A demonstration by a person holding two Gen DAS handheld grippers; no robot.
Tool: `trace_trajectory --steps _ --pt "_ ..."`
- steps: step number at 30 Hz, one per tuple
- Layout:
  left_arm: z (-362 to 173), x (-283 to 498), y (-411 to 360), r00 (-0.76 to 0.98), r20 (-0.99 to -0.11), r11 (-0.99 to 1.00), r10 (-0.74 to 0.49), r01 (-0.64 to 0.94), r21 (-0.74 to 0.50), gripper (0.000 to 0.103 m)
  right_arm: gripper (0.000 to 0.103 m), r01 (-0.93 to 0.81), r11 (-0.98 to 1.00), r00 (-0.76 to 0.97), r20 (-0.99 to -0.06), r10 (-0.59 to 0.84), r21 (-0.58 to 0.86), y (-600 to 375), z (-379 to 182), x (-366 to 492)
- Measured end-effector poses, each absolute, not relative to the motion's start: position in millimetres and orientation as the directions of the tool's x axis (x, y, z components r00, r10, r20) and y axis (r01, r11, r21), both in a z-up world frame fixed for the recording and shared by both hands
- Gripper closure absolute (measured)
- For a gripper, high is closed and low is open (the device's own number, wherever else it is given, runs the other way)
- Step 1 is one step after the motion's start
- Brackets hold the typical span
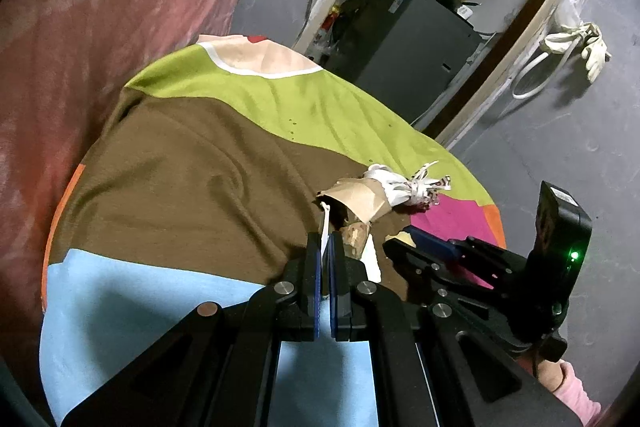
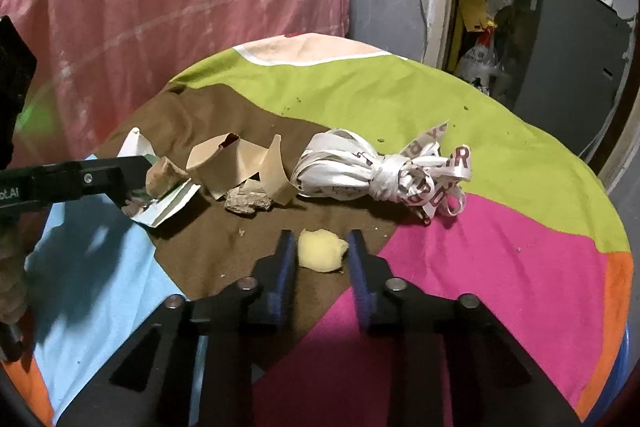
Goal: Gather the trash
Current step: 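Grasp the white paper strip with the left tool while the right tool grasps the yellow chip, then carry both items over the blue bucket and open both tools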
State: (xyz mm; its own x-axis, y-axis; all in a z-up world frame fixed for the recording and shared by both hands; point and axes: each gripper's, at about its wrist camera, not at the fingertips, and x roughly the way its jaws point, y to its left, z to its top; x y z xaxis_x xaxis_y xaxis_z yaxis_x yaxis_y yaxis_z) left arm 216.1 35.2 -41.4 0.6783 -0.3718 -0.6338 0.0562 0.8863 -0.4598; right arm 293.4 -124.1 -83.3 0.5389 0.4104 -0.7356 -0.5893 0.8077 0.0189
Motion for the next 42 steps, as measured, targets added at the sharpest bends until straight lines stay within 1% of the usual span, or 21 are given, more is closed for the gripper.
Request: trace_trajectory --steps 3,6,9,10,14,17,18,20,22,26,34,37,38,42 --pt "-39 212 31 0.689 -0.628 0.893 -0.361 0.063 -0.445 0.101 0.081 -0.583 0.812 0.553 -0.725 0.410 0.015 -126 -82 288" --pt "-36 208 28 0.708 -0.614 0.903 -0.348 0.078 -0.422 0.101 0.081 -0.567 0.824 0.599 -0.686 0.414 0.003 -136 -75 277" --pt "-30 201 19 0.734 -0.589 0.912 -0.338 0.102 -0.397 0.101 0.081 -0.541 0.841 0.660 -0.613 0.434 0.012 -150 -60 260" --pt "-26 199 15 0.745 -0.575 0.915 -0.337 0.115 -0.387 0.101 0.081 -0.527 0.850 0.692 -0.575 0.436 0.011 -157 -52 251" --pt "-9 191 -6 0.794 -0.507 0.922 -0.336 0.166 -0.351 0.101 0.081 -0.474 0.880 0.790 -0.452 0.415 -0.021 -179 -21 223" --pt "7 184 -26 0.831 -0.449 0.927 -0.329 0.194 -0.320 0.101 0.081 -0.437 0.899 0.838 -0.379 0.392 -0.036 -196 1 208" --pt "12 182 -32 0.842 -0.435 0.932 -0.320 0.197 -0.305 0.101 0.081 -0.426 0.904 0.851 -0.358 0.385 -0.041 -201 8 204" --pt "20 182 -47 0.859 -0.433 0.955 -0.271 0.184 -0.234 0.101 0.081 -0.415 0.909 0.863 -0.336 0.377 -0.046 -209 18 199" --pt "23 184 -58 0.863 -0.453 0.972 -0.223 0.161 -0.172 0.101 0.081 -0.410 0.911 0.868 -0.328 0.373 -0.048 -215 25 198" --pt "13 189 -62 0.839 -0.518 0.986 -0.165 0.127 -0.109 0.101 0.081 -0.414 0.910 0.859 -0.343 0.380 -0.029 -219 23 197" --pt "-20 192 -38 0.801 -0.589 0.992 -0.109 0.050 -0.116 0.101 0.081 -0.432 0.901 0.827 -0.388 0.407 0.025 -219 -6 201" --pt "-22 187 -30 0.805 -0.583 0.990 -0.107 0.034 -0.134 0.101 0.081 -0.427 0.903 0.810 -0.420 0.409 0.056 -221 -22 208" --pt "-22 185 -29 0.813 -0.572 0.990 -0.109 0.036 -0.137 0.101 0.081 -0.421 0.905 0.813 -0.415 0.407 0.063 -222 -25 207" --pt "-10 172 -29 0.856 -0.498 0.985 -0.139 0.068 -0.159 0.101 0.081 -0.409 0.912 0.852 -0.350 0.388 0.017 -222 -13 193"
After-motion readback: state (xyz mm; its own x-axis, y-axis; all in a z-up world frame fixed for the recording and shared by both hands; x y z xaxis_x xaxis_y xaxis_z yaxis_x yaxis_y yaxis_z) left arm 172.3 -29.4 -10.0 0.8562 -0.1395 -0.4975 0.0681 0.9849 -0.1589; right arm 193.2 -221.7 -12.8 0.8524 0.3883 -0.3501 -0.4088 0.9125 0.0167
